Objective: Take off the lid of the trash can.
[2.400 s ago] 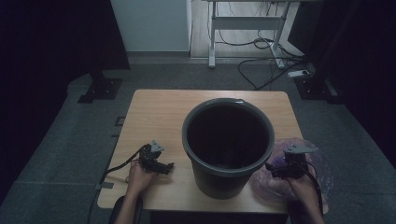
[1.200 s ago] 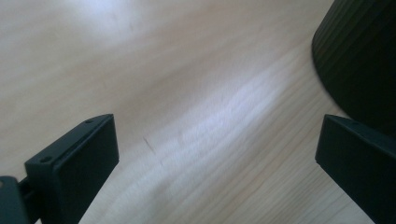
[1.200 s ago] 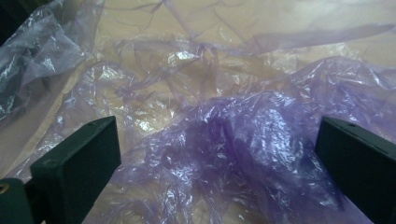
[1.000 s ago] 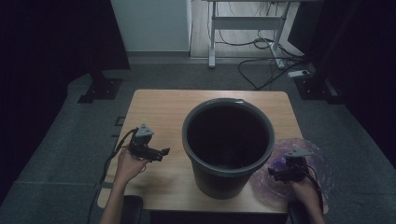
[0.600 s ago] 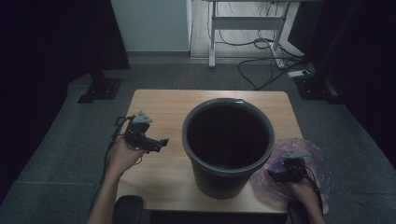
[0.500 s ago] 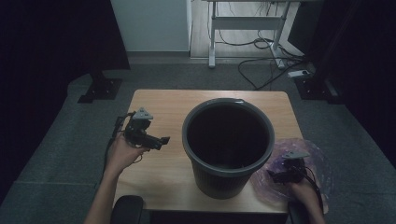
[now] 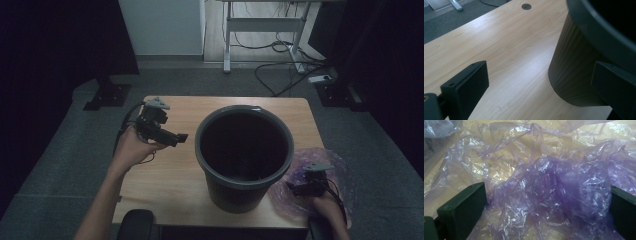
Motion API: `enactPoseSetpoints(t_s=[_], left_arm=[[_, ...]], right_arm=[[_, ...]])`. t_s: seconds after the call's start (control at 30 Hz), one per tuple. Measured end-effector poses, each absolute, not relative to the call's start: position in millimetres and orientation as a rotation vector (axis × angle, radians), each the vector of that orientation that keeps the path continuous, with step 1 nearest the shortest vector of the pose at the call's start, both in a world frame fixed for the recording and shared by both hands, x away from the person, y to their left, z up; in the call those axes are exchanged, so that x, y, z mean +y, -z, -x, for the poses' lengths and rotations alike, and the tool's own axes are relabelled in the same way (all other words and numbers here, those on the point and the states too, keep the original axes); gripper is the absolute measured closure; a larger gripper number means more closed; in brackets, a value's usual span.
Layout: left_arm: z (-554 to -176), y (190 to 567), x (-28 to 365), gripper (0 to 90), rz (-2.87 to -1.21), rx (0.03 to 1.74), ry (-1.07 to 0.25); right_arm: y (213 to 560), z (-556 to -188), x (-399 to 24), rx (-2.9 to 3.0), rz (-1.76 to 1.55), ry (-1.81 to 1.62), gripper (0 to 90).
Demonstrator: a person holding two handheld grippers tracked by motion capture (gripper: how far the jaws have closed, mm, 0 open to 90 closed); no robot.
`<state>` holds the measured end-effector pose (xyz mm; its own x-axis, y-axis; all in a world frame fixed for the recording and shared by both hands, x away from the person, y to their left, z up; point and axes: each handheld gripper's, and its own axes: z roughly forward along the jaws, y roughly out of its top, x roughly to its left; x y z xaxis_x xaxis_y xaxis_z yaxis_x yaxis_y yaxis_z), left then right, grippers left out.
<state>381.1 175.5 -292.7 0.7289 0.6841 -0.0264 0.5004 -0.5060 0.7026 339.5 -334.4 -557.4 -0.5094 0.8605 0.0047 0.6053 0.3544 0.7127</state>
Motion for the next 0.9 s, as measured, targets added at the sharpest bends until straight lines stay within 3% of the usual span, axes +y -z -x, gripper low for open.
enactPoseSetpoints(t_s=[0.47, 0.9], left_arm=[[-400.5, 251.1, 135.2, 2.0, -2.411, 0.923, -0.184], [-422.3, 241.8, 85.7, 25.0, -2.610, 0.999, -0.175]], right_arm=[[557.5, -339.6, -334.6, 2.254, -1.283, -0.948, 0.0], [557.6, -340.0, -334.6, 2.255, -1.280, -0.952, 0.0]])
